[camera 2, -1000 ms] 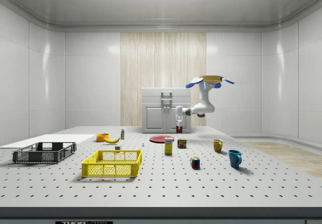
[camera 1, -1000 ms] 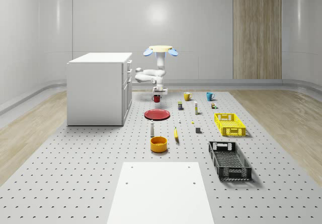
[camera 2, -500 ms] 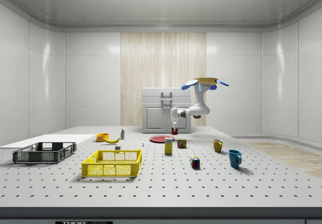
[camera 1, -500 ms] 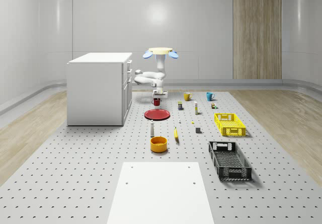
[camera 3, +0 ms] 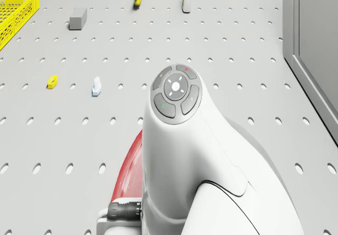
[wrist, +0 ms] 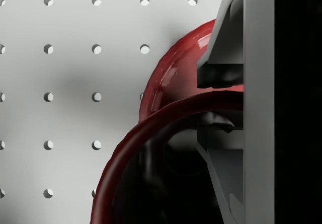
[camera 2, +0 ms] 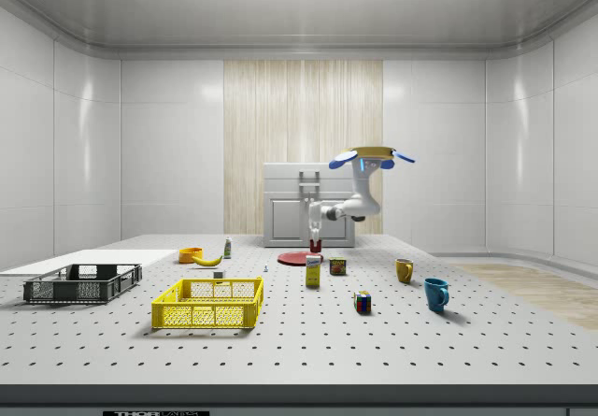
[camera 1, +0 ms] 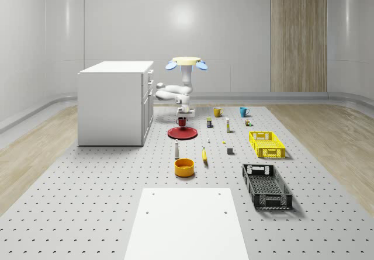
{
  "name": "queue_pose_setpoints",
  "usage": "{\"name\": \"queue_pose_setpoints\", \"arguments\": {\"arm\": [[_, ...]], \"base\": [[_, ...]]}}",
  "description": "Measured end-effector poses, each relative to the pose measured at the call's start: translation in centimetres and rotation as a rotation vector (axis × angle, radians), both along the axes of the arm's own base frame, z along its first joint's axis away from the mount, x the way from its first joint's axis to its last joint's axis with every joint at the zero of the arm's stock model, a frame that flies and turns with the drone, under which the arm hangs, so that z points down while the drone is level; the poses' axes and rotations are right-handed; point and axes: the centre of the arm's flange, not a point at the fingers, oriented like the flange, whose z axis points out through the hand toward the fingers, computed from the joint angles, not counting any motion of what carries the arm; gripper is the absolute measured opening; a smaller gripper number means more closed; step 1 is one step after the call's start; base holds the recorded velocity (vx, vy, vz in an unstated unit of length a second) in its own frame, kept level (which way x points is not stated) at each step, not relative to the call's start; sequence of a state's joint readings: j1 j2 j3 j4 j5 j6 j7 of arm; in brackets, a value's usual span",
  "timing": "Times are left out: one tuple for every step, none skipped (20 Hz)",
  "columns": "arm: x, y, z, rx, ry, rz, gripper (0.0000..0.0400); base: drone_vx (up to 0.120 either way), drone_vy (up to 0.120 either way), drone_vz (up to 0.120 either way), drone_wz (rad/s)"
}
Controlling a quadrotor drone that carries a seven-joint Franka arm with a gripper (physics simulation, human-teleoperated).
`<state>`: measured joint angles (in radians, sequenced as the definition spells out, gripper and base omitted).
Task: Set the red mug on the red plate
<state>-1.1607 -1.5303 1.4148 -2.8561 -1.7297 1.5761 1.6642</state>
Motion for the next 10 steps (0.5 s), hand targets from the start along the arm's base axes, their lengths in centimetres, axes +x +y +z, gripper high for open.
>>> {"name": "queue_pose_setpoints", "arguments": {"arm": [[0.00, 0.00, 0.00, 0.000, 0.000, 0.000, 0.0100], [0.00, 0.00, 0.00, 0.000, 0.000, 0.000, 0.0100], [0.00, 0.00, 0.00, 0.000, 0.000, 0.000, 0.0100], [0.00, 0.00, 0.00, 0.000, 0.000, 0.000, 0.0100], [0.00, 0.00, 0.00, 0.000, 0.000, 0.000, 0.0100], [0.00, 0.00, 0.00, 0.000, 0.000, 0.000, 0.0100], [0.00, 0.00, 0.00, 0.000, 0.000, 0.000, 0.0100], [0.00, 0.00, 0.00, 0.000, 0.000, 0.000, 0.0100], [0.00, 0.00, 0.00, 0.000, 0.000, 0.000, 0.0100], [0.00, 0.00, 0.00, 0.000, 0.000, 0.000, 0.0100]], "base": [[0.120, 0.000, 0.000, 0.000], [0.120, 0.000, 0.000, 0.000], [0.120, 0.000, 0.000, 0.000], [0.120, 0.000, 0.000, 0.000], [0.120, 0.000, 0.000, 0.000], [0.120, 0.000, 0.000, 0.000], [0.120, 0.000, 0.000, 0.000], [0.120, 0.000, 0.000, 0.000], [0.120, 0.000, 0.000, 0.000], [0.120, 0.000, 0.000, 0.000]]}}
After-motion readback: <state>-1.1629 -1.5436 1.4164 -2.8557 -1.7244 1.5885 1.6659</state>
